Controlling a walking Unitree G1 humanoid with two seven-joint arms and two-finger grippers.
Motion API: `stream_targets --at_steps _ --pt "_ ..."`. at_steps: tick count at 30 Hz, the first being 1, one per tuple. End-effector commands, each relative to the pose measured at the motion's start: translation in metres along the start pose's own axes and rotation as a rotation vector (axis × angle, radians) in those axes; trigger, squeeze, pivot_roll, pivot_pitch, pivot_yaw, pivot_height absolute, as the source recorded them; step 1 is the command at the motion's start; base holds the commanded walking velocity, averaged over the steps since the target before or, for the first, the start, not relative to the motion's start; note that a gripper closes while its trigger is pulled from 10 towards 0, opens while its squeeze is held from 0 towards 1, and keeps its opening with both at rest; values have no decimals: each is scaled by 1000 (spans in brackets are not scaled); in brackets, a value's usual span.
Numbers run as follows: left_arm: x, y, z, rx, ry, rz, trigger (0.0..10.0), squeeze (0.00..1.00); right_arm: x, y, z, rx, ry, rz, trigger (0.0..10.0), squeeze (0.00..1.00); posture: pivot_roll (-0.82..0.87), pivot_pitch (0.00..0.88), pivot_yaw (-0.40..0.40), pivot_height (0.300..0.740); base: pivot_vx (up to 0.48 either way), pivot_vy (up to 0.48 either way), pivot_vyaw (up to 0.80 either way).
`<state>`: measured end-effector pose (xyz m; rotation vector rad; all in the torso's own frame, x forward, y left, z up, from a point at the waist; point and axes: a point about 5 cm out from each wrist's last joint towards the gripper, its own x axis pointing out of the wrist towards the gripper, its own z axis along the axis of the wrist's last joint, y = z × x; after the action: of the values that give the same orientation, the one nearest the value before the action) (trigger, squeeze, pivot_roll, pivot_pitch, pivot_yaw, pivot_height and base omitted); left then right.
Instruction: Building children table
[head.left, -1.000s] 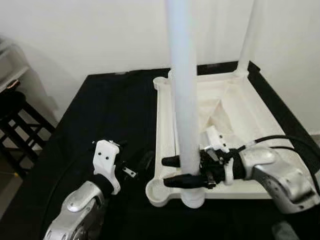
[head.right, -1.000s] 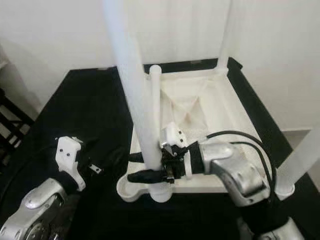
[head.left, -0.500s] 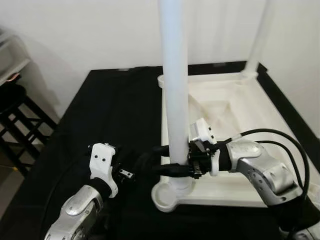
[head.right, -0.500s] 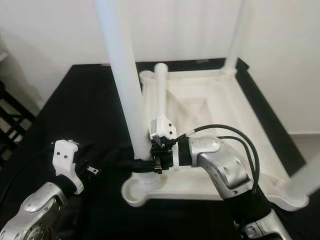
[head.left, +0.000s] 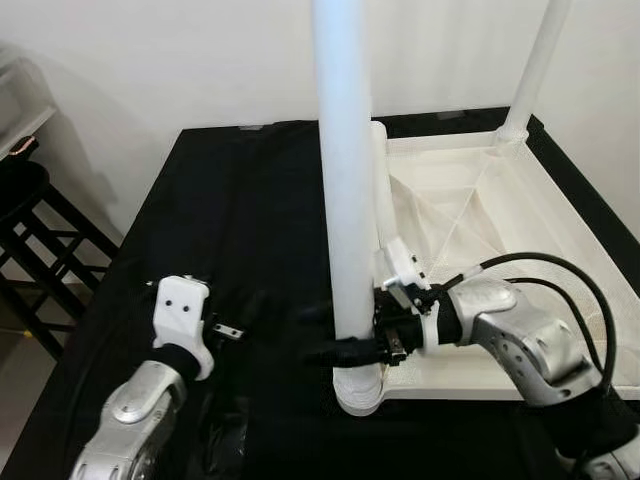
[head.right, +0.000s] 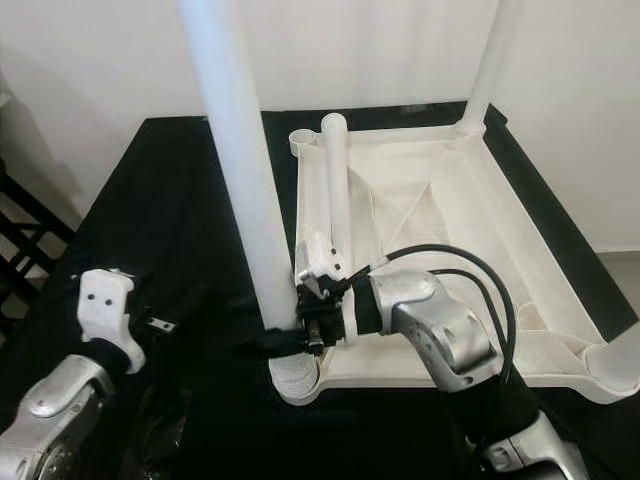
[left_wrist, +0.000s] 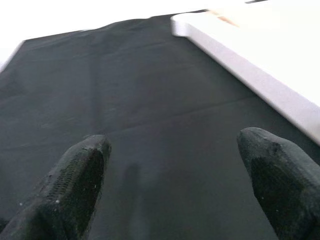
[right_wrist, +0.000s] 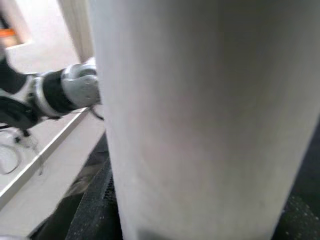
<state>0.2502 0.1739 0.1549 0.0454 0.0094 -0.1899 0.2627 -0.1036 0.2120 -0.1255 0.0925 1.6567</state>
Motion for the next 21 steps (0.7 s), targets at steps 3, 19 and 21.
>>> stream_targets --at_steps 3,19,21 --pt "-2 10 -3 43 18 53 10000 0 11 11 -6 31 12 80 10000 0 -47 175 30 740 0 0 0" --pt "-6 15 -5 57 31 84 10000 0 -9 2 -18 97 39 44 10000 0 -36 191 28 740 0 0 0" --pt "-5 15 -5 57 30 84 10000 0 -9 7 -21 127 39 75 10000 0 -33 191 29 740 0 0 0"
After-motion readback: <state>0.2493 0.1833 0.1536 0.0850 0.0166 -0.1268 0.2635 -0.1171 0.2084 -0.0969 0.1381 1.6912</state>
